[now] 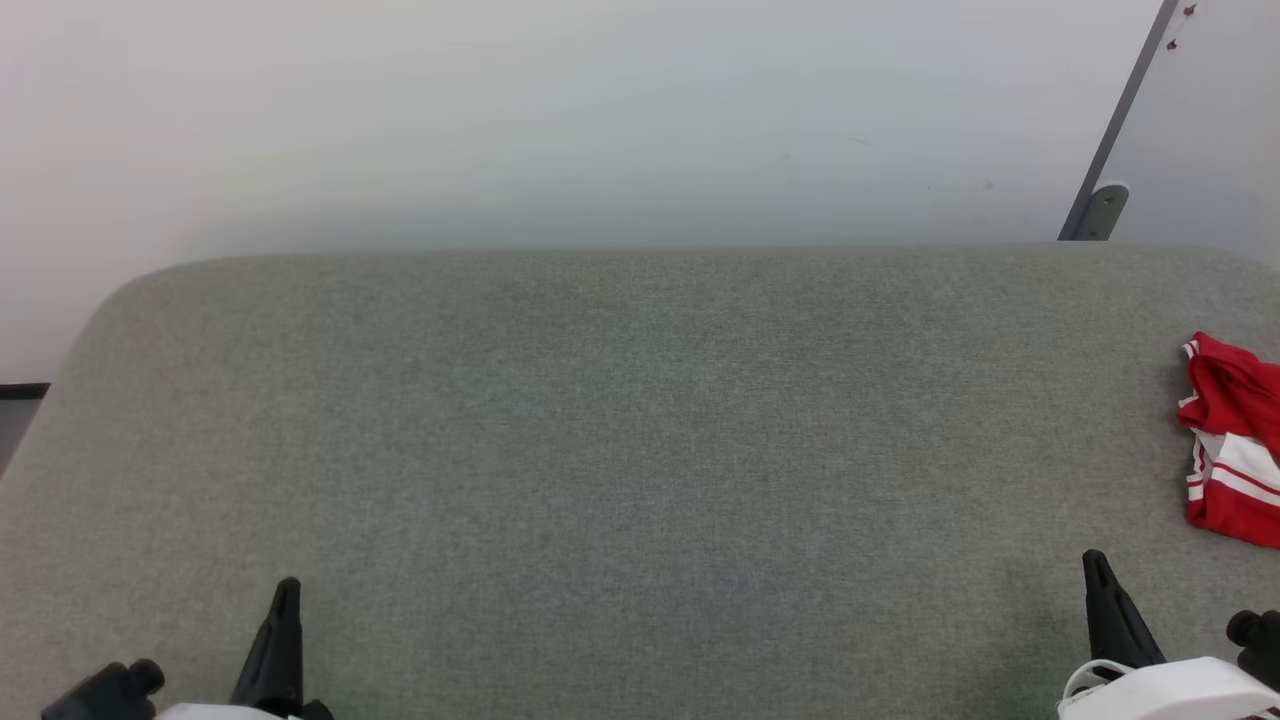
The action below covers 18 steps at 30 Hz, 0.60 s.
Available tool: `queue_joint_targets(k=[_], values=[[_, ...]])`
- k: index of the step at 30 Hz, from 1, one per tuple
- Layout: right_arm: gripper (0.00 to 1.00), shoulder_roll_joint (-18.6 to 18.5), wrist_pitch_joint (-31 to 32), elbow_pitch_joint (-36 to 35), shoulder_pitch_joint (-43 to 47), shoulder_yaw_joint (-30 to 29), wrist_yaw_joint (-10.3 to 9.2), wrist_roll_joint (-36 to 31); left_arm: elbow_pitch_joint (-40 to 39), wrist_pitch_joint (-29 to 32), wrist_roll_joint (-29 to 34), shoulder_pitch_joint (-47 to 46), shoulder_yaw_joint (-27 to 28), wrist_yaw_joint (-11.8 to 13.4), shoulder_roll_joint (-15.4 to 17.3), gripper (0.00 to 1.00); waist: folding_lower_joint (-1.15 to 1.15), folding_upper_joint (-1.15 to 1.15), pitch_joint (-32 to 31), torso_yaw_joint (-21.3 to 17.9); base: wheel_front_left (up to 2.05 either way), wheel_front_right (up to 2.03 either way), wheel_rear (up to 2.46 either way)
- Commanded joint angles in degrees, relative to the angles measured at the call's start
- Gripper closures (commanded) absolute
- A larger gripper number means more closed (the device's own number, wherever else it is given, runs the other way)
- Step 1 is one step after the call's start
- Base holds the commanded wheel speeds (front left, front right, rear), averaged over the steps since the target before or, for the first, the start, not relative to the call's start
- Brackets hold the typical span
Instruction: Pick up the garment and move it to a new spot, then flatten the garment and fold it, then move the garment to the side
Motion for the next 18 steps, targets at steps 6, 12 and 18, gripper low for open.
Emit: queue_joint_targets(k=[6,12,18], values=[[1.00,0.13,1.56,-1.26,-1.84,-0.65,-0.03,6.82,-0.37,1.46,-5.37,-2.15,0.72,0.03,-0.60,1.00,0.00,0.00,0.06,0.14,0.00,0.00,0.00],[1.00,0.34,2.76,-1.49,-2.17,-0.85,-0.03,11.67,-0.21,2.69,-9.14,-2.82,0.96,0.03,-1.43,1.00,0.00,0.00,0.11,0.27,0.00,0.00,0.00],[1.00,0.52,3.91,-1.70,-2.37,-1.07,-0.04,16.23,-0.08,3.85,-12.67,-3.50,1.20,0.04,-2.18,1.00,0.00,0.00,0.16,0.40,0.00,0.00,0.00]])
